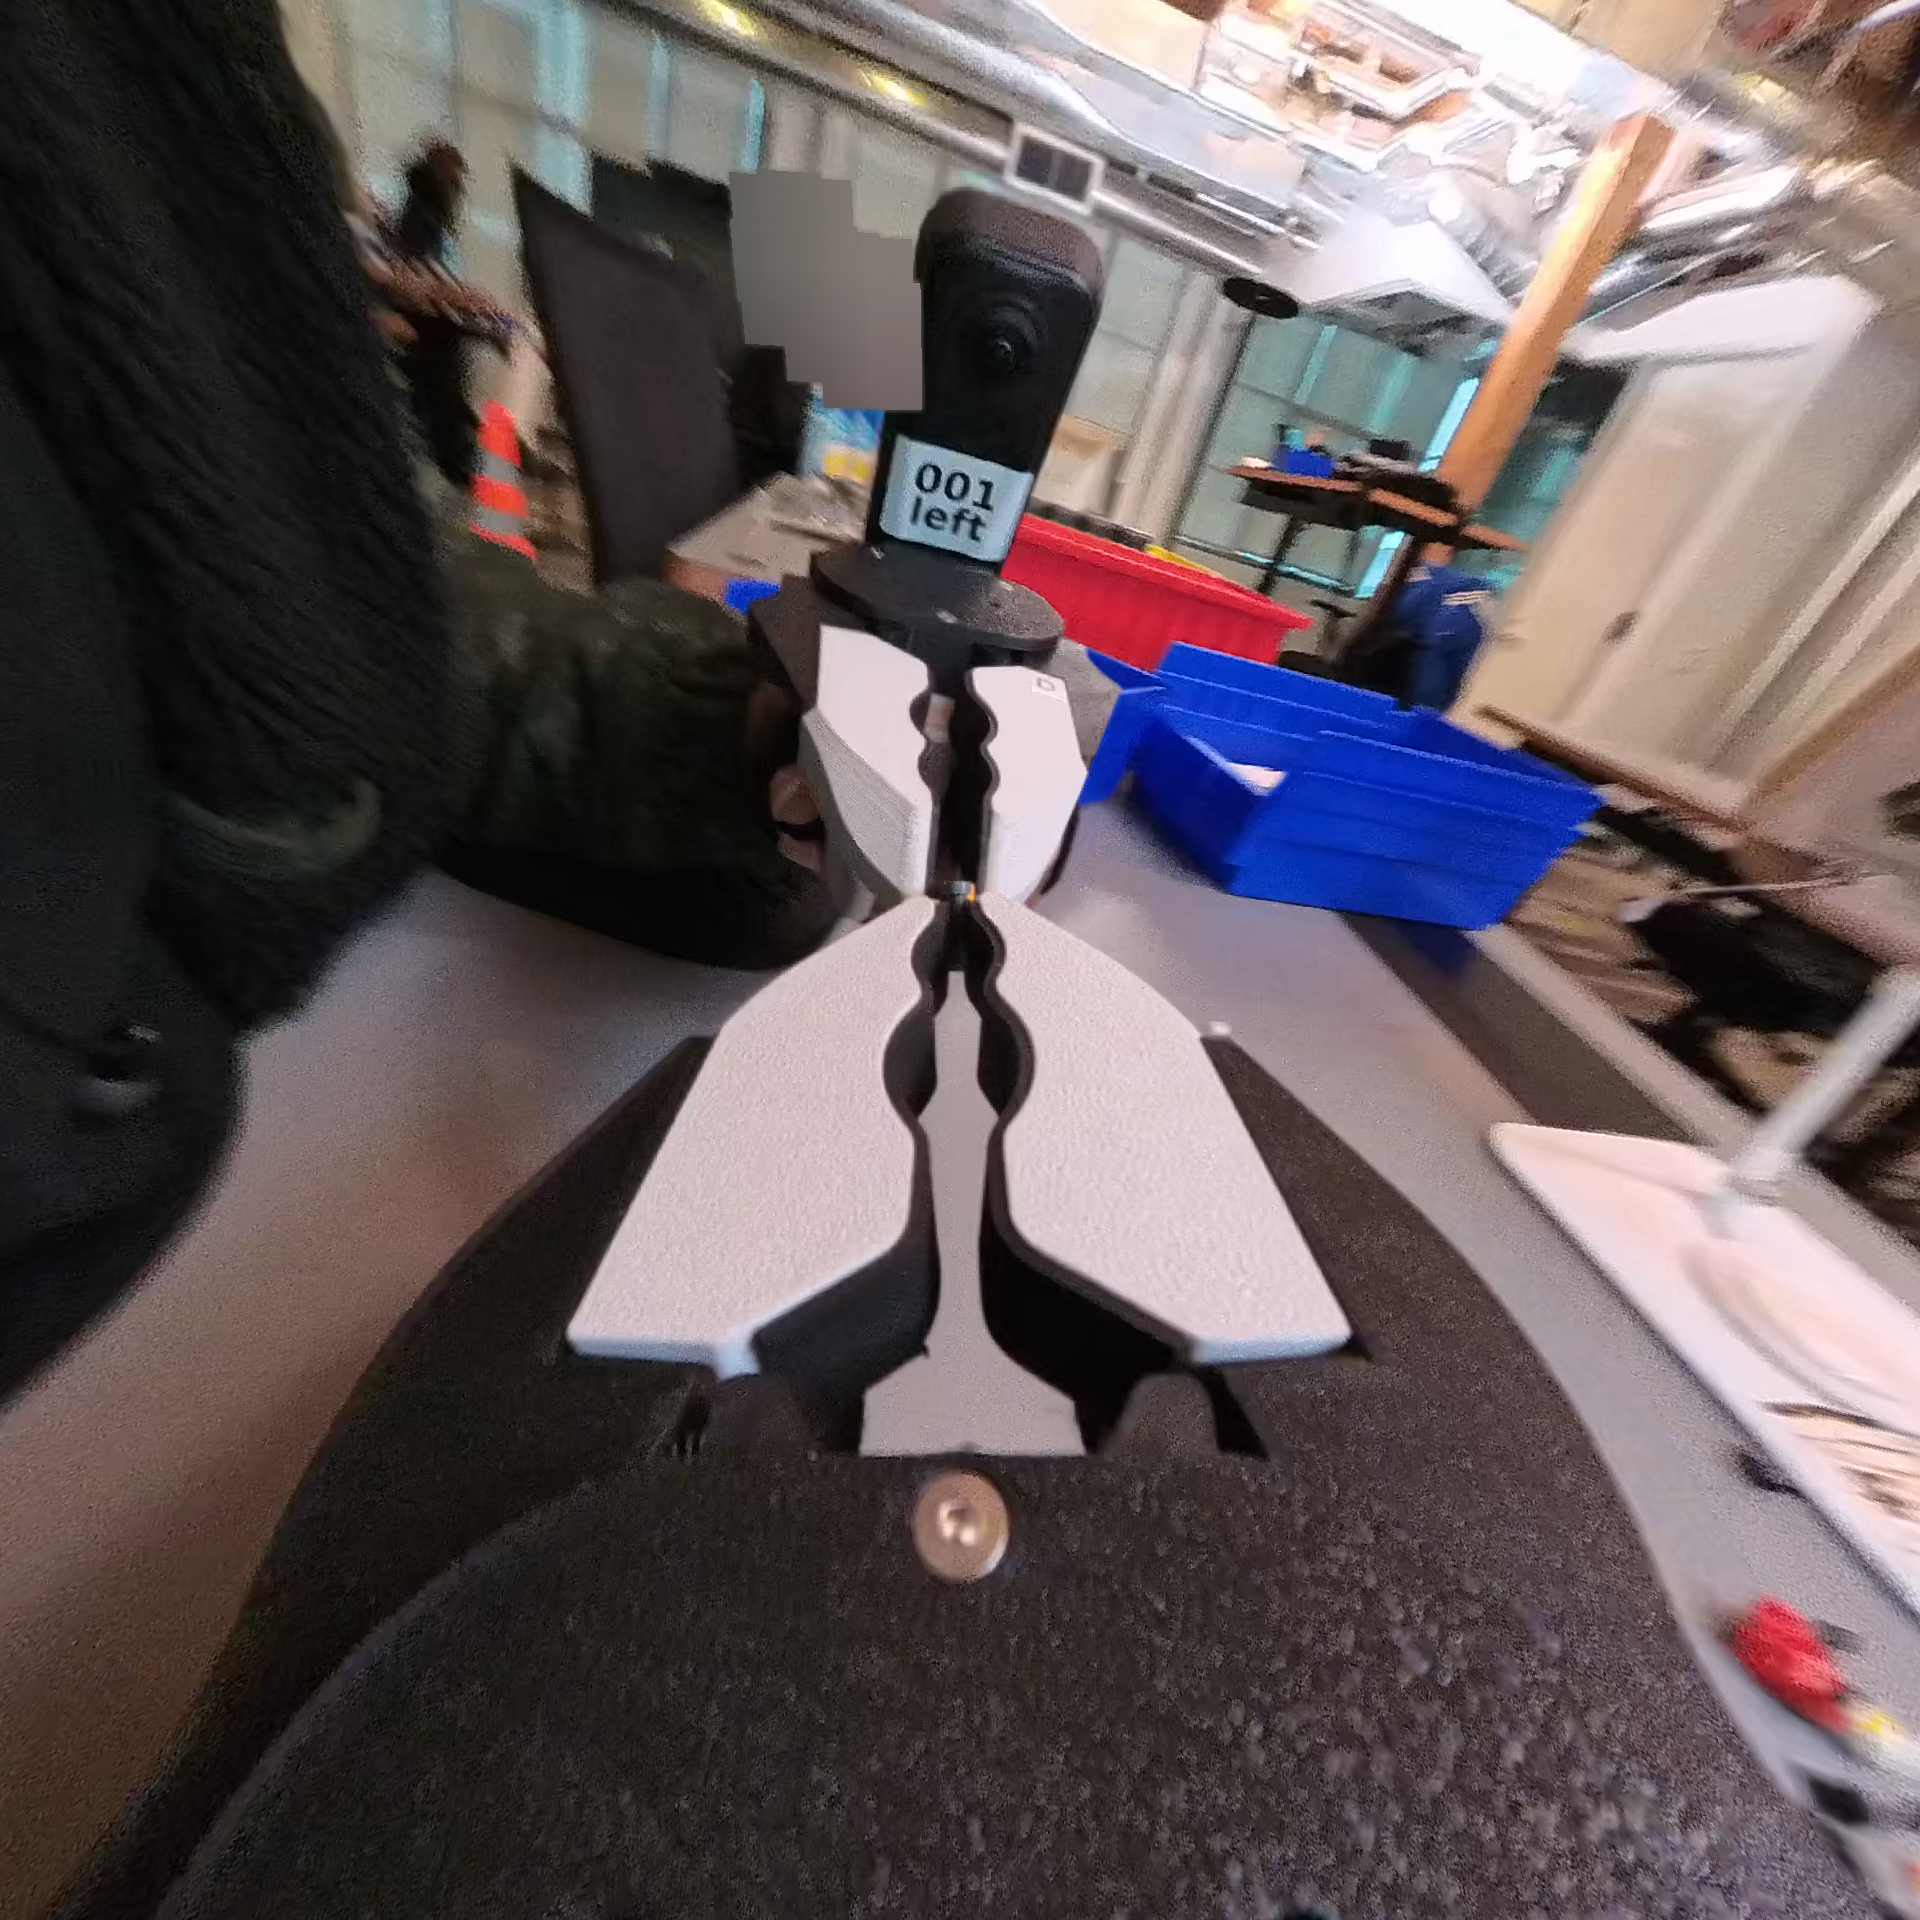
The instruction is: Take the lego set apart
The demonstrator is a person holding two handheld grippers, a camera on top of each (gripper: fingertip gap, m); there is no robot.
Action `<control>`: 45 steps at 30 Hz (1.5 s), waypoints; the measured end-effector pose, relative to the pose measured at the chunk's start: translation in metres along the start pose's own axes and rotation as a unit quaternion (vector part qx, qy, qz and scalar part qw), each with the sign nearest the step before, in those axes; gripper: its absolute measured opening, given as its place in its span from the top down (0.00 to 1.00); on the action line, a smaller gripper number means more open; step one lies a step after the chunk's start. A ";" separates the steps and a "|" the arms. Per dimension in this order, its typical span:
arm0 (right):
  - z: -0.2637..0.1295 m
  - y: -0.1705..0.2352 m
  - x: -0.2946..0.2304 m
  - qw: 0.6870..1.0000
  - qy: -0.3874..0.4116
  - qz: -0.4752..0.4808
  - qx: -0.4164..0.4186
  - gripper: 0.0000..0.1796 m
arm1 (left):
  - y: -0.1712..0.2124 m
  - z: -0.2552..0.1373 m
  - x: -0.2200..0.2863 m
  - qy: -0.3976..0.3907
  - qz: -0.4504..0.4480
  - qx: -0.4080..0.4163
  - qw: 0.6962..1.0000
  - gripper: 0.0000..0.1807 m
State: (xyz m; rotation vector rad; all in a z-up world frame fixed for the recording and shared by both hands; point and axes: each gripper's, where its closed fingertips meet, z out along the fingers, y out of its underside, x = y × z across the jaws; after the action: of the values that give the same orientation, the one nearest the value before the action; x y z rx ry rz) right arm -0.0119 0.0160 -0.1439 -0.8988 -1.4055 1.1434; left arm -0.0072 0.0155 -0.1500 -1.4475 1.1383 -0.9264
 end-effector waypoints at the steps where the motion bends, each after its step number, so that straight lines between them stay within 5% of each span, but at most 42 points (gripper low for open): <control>1: 0.000 -0.001 -0.001 0.999 -0.012 0.030 0.010 0.99 | -0.001 0.000 0.000 -0.002 0.002 0.003 1.000 0.96; 9: -0.001 0.002 0.005 0.991 -0.035 0.130 0.023 0.99 | 0.001 0.001 -0.006 -0.051 0.029 -0.014 0.998 0.96; 13: 0.001 0.002 0.006 0.999 0.002 0.053 0.002 0.99 | 0.003 -0.002 -0.014 -0.092 0.065 -0.022 0.993 0.96; 23: -0.001 0.008 0.025 0.956 0.155 -0.227 -0.098 1.00 | -0.002 -0.002 -0.024 -0.004 -0.234 0.090 0.968 0.88; 32: 0.004 0.015 0.020 0.909 0.170 -0.352 -0.147 1.00 | 0.006 0.004 -0.026 -0.020 -0.241 0.074 0.968 0.91; 38: 0.005 0.017 0.014 0.941 0.137 -0.284 -0.125 0.99 | 0.009 0.001 -0.022 -0.012 -0.196 0.051 0.979 0.92; 42: 0.001 0.014 0.013 0.991 0.070 -0.071 -0.093 0.92 | 0.025 -0.005 -0.028 -0.074 -0.089 -0.027 0.993 0.92; 45: -0.005 0.021 0.020 0.993 0.045 0.018 -0.103 0.91 | 0.034 -0.003 -0.023 -0.086 -0.018 -0.078 0.993 0.91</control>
State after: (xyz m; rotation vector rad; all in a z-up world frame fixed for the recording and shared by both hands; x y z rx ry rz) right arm -0.0116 0.0409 -0.1592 -1.1125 -1.4561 0.9829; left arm -0.0215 0.0359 -0.1826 -1.6458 1.0780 -0.7334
